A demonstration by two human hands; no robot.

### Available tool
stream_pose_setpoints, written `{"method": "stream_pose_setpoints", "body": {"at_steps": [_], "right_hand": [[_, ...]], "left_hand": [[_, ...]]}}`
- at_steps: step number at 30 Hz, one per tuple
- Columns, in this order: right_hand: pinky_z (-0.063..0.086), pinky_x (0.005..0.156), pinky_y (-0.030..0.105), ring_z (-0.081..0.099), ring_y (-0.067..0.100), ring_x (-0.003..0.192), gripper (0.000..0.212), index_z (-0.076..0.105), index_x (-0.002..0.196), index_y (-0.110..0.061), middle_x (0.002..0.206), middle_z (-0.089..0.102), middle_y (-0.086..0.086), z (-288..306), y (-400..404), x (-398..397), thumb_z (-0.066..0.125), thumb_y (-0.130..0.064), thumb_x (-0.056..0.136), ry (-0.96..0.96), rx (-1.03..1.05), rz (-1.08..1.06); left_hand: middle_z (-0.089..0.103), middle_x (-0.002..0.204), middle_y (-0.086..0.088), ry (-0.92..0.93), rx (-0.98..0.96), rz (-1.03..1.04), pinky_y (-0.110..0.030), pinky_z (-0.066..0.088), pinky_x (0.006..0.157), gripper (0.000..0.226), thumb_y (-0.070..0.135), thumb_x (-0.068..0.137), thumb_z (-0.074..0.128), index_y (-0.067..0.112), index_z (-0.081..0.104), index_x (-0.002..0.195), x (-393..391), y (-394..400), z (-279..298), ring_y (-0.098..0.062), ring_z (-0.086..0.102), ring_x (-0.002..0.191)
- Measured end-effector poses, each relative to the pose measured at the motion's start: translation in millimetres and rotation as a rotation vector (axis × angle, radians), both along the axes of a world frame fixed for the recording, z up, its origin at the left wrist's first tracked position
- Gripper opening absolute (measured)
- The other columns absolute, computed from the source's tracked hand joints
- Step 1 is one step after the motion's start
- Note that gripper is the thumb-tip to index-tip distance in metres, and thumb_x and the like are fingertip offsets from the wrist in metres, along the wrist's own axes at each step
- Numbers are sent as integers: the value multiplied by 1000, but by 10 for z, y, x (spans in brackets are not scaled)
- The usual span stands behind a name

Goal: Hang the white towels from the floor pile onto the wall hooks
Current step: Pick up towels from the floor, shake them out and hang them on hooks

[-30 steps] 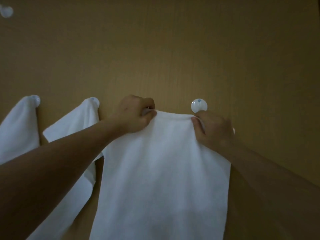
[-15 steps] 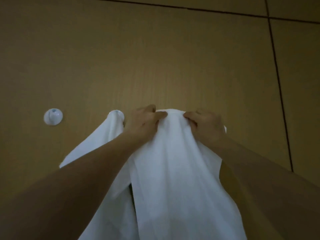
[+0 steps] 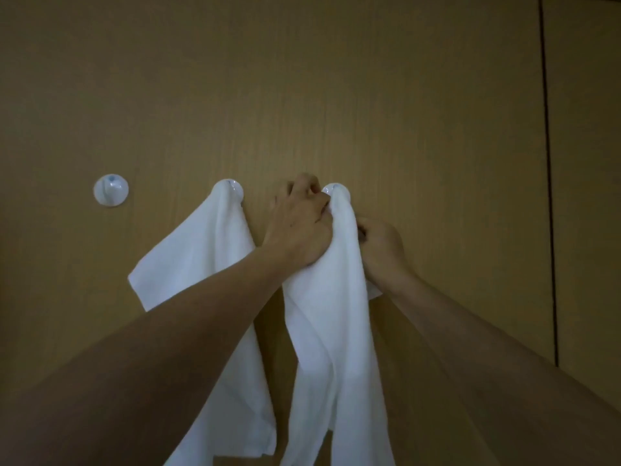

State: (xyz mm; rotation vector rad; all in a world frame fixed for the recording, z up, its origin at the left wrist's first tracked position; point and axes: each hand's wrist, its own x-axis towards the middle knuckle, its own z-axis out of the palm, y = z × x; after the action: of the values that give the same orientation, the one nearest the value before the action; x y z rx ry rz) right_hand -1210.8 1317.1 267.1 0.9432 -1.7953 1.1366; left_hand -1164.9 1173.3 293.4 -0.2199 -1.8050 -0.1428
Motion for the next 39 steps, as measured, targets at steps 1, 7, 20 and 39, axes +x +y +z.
{"method": "stream_pose_setpoints", "body": {"at_steps": [1, 7, 20, 39], "right_hand": [[38, 58, 28, 51, 8, 71, 17, 56, 77, -25, 79, 57, -12, -19, 6, 18, 52, -28, 93, -30, -23, -40], [48, 64, 28, 62, 15, 79, 16, 65, 90, -19, 87, 66, -1, -162, 68, 164, 52, -27, 94, -213, 102, 87], [52, 86, 39, 61, 24, 100, 43, 51, 126, -11, 116, 62, 8, -470, -133, 522, 54, -41, 95, -284, 61, -223], [31, 103, 45, 36, 34, 128, 78, 29, 145, -17, 143, 37, 14, -2334, -1471, 2564, 67, -42, 81, -468, 276, -613]], "left_hand": [[47, 117, 3, 17, -17, 56, -39, 36, 92, 42, 40, 93, 34, 19, 71, 96, 51, 11, -1, -18, 37, 103], [65, 96, -1, -373, 280, -282, -34, 46, 80, 52, 51, 101, 28, 17, 68, 102, 162, 40, -223, -14, 58, 87], [56, 135, -8, -550, 218, -180, -27, 43, 102, 52, 7, 92, 49, 13, 43, 143, 669, -80, -771, -23, 53, 122], [53, 137, -9, -642, 139, -117, -24, 36, 94, 46, 14, 90, 53, 17, 53, 136, 2730, -2032, -2259, -24, 51, 122]]}}
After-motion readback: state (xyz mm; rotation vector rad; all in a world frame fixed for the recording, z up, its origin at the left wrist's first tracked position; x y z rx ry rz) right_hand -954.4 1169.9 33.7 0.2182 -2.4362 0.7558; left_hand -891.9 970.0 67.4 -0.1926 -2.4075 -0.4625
